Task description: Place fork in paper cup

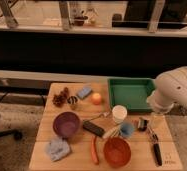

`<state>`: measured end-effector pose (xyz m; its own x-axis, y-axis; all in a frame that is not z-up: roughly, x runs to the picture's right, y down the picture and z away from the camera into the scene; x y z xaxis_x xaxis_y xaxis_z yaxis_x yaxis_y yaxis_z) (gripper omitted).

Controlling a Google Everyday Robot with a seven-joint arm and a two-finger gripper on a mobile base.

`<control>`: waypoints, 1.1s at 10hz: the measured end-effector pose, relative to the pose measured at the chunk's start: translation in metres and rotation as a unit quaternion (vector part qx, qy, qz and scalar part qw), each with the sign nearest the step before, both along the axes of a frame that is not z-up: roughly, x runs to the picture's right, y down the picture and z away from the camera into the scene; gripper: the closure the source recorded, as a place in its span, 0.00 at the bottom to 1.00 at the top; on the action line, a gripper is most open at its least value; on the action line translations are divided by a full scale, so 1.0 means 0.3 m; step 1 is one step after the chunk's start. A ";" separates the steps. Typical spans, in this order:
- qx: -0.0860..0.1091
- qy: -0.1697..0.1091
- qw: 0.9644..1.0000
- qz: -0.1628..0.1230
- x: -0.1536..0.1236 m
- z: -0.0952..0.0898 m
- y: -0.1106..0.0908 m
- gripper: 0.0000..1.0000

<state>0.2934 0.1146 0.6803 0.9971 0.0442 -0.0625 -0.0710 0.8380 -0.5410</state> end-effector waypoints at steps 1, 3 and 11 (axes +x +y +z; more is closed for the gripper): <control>0.000 0.000 1.000 0.000 0.000 0.000 0.000 0.20; 0.000 0.000 1.000 0.000 0.000 0.000 0.000 0.20; 0.009 -0.009 1.000 0.000 -0.002 -0.005 0.010 0.20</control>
